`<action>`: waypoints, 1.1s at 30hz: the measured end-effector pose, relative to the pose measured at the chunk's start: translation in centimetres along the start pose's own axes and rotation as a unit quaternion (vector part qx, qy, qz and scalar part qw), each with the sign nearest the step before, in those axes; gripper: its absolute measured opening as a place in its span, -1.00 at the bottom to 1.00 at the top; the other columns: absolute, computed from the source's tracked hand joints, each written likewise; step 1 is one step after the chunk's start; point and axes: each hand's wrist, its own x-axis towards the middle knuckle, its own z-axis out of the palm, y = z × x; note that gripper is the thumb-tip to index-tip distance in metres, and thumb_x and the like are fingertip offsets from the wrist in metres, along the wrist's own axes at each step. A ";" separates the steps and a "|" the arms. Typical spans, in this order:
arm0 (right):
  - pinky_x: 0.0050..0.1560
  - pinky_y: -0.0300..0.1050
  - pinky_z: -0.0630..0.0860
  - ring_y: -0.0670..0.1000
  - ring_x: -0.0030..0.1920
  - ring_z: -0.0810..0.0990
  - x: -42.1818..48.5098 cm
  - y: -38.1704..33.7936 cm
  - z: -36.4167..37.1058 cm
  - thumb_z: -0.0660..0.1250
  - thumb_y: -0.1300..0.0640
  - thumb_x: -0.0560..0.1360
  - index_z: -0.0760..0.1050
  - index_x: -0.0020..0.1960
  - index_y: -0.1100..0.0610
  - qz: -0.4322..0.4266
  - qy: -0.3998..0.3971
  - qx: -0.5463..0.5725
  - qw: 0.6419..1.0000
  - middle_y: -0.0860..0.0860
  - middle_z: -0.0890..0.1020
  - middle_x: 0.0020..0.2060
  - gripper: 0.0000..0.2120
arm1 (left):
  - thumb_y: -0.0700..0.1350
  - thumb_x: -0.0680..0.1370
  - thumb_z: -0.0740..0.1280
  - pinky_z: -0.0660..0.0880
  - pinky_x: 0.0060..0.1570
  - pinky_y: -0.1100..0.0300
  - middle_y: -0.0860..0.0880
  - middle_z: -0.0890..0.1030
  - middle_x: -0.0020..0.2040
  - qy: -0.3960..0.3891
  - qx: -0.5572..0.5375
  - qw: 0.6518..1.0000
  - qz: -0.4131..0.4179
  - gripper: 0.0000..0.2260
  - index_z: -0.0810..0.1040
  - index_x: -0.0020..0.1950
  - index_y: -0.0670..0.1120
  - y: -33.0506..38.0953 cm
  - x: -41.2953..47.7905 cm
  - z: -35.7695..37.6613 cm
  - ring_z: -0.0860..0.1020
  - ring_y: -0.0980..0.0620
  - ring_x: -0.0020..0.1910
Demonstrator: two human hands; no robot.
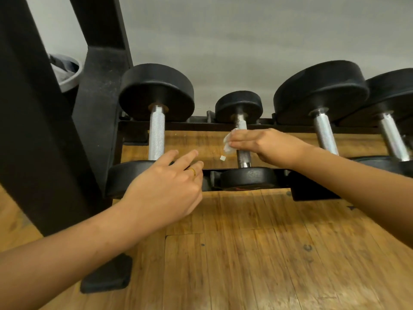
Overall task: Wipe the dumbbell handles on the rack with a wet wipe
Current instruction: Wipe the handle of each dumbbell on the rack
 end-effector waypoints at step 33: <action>0.01 -0.26 0.43 -0.13 0.00 0.42 -8.6 -9.0 0.9 0.28 0.36 0.51 0.51 0.39 0.18 0.363 0.284 0.087 0.883 -0.04 0.44 0.01 -0.55 | 0.01 0.66 0.10 0.51 0.30 -0.20 -0.19 0.65 0.29 -0.037 0.003 0.999 -0.006 -0.55 0.69 0.23 -0.19 -0.1 0.2 0.0 0.53 -0.19 0.40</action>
